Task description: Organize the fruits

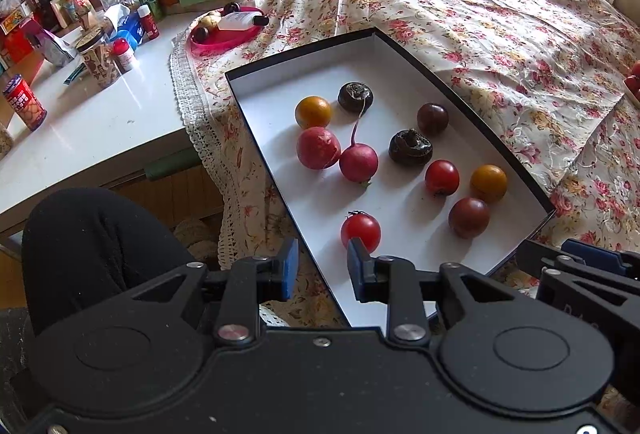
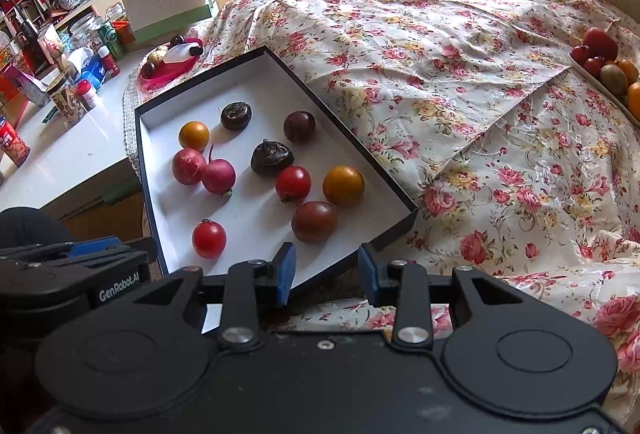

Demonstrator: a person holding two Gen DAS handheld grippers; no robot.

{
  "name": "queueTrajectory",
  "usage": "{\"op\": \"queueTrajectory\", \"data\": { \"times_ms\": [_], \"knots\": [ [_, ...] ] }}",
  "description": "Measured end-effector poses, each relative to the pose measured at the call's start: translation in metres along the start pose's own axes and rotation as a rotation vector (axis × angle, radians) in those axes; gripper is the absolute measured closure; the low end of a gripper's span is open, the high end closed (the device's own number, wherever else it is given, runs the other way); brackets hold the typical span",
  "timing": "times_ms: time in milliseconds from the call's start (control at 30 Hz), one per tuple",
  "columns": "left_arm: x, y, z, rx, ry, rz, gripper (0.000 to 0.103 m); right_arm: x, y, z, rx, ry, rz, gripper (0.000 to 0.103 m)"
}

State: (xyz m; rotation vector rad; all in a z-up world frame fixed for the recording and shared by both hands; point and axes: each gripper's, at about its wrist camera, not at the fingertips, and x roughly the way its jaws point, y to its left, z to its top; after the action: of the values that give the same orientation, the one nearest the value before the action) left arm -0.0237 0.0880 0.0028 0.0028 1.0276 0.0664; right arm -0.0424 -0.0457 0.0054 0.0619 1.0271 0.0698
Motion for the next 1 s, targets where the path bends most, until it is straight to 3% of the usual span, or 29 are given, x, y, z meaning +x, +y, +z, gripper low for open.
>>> {"op": "queueTrajectory", "data": {
  "times_ms": [1000],
  "knots": [
    [0.0025, 0.0007, -0.001, 0.004, 0.017, -0.001, 0.065, 0.0025, 0.004, 0.0005, -0.012, 0.002, 0.007, 0.065]
  ]
}}
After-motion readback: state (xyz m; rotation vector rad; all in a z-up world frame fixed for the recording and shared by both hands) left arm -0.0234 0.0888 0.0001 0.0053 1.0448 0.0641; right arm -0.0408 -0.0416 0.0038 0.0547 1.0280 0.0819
